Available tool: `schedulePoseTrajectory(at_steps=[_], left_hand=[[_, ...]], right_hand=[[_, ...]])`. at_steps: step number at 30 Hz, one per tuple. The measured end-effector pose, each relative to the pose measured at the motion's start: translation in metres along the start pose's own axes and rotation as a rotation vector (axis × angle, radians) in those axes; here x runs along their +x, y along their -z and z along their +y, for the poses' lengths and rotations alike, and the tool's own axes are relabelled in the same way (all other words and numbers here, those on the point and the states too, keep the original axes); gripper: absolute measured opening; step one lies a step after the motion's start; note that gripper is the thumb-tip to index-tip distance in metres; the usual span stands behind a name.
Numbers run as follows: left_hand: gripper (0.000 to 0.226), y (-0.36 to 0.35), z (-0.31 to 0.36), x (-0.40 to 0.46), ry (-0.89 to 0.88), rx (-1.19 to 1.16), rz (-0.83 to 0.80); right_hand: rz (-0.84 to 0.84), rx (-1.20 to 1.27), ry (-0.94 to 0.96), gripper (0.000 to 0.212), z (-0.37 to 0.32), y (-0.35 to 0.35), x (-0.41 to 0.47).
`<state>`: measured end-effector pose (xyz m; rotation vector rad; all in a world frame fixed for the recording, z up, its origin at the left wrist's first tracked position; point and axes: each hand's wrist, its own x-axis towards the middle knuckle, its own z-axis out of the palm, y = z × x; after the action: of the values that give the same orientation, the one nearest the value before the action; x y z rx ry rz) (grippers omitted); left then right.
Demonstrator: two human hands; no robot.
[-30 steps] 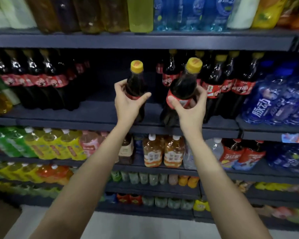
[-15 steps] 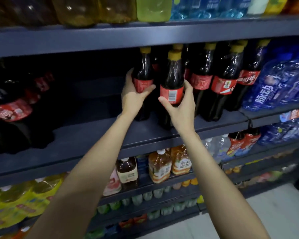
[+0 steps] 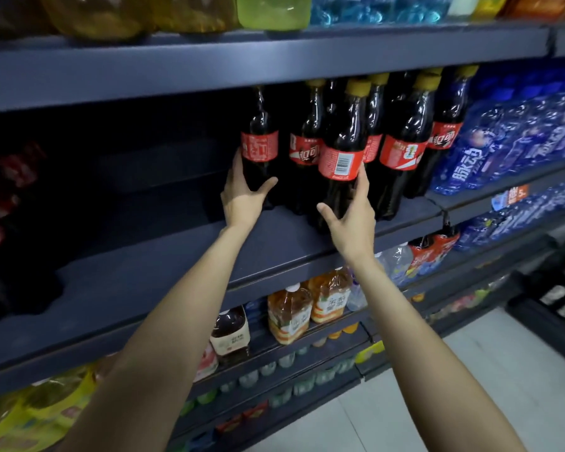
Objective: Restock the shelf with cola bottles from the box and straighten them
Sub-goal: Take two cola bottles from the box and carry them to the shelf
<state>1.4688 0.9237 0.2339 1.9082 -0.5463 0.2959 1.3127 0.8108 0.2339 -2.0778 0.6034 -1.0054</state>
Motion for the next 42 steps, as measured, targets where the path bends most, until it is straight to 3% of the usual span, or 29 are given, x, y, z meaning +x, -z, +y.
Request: schedulePoseTrajectory(at_steps=[6,14,16,19,22,25,28,32,34,37,39,42], left_hand=[[0.083,-0.018,0.006,0.005,0.06,-0.192,-0.059],[0.096,0.001,0.03,-0.03,0.213,-0.003,-0.256],[0.089,0.007,0.043,-0.052,0.178,0.033,-0.267],[0.059,0.007,0.071,-0.101,0.089,0.017,-0.164],[0.035,-0.015,0.091,-0.153,-0.072,-0.076,-0.04],[0.027,-0.059,0.098,-0.208,-0.239,-0.091,-0.064],[0.023,-0.111,0.116,-0.273,-0.248,-0.147,-0.229],[0.016,-0.189,0.155,-0.365,-0.131,-0.203,-0.584],[0.01,-0.237,0.172,-0.409,-0.046,-0.187,-0.843],[0.027,-0.311,0.196,-0.474,0.085,-0.102,-1.162],[0.024,-0.355,0.216,-0.515,0.149,-0.025,-1.345],[0.028,-0.413,0.243,-0.568,0.106,0.157,-1.612]], right_hand=[[-0.028,-0.054,-0.008,0.097,-0.001,0.0,-0.004],[-0.16,-0.113,0.054,0.088,0.001,0.041,-0.03],[-0.195,-0.104,0.069,0.081,0.006,0.059,-0.039],[-0.206,-0.133,0.091,0.066,0.021,0.092,-0.055],[-0.094,-0.178,0.137,0.043,0.049,0.134,-0.078],[0.065,-0.227,0.104,0.024,0.092,0.188,-0.111],[0.134,-0.346,0.026,0.018,0.144,0.254,-0.156],[0.107,-0.491,-0.173,0.02,0.212,0.355,-0.227],[0.013,-0.571,-0.322,0.027,0.243,0.407,-0.265],[-0.095,-0.595,-0.657,0.035,0.282,0.482,-0.32],[-0.06,-0.525,-0.884,0.037,0.302,0.525,-0.356],[0.154,-0.353,-1.143,0.037,0.329,0.578,-0.404]])
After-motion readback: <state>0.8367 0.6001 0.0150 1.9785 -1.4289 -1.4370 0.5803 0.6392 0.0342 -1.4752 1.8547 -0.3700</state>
